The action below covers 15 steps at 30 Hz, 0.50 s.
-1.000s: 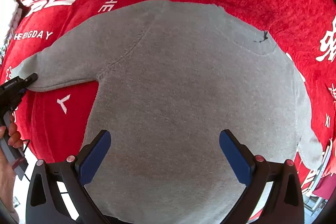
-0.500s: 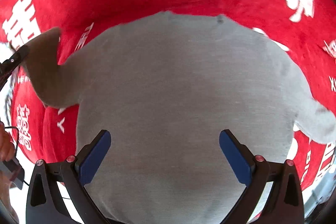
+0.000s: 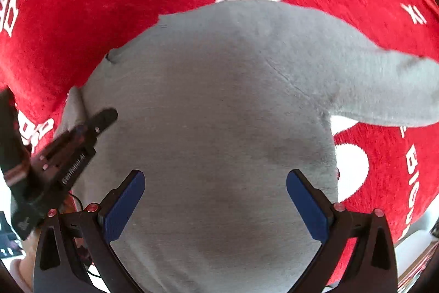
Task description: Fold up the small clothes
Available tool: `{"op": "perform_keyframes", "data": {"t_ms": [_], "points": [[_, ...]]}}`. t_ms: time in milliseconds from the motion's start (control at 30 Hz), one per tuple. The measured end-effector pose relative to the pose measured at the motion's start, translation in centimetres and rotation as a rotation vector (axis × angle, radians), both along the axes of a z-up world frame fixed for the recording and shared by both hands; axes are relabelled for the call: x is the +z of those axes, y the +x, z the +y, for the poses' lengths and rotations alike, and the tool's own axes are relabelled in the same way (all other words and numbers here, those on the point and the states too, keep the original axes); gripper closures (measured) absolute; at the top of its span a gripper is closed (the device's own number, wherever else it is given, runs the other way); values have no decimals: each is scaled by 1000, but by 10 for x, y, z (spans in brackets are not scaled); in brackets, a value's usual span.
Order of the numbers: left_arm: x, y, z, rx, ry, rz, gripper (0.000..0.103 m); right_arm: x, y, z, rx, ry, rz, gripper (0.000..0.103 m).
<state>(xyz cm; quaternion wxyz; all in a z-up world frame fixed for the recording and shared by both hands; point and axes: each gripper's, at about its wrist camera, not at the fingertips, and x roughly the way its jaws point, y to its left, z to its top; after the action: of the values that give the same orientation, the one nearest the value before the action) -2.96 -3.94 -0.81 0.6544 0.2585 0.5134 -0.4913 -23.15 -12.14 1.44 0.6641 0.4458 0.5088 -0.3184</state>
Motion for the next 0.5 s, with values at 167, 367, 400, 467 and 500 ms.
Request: {"op": "perform_keyframes", "data": {"t_ms": [167, 367, 400, 467, 500], "points": [[23, 30, 55, 176, 44, -65, 44, 8, 26, 1, 116, -29, -69, 0], [67, 88, 157, 447, 62, -255, 4, 25, 136, 37, 453, -134, -109, 0], [70, 99, 175, 499, 75, -265, 4, 25, 161, 52, 530, -163, -115, 0], [73, 125, 216, 626, 105, -277, 4, 23, 196, 76, 635, -187, -133, 0], [71, 130, 223, 661, 119, -284, 4, 22, 213, 91, 684, -190, -147, 0]]}}
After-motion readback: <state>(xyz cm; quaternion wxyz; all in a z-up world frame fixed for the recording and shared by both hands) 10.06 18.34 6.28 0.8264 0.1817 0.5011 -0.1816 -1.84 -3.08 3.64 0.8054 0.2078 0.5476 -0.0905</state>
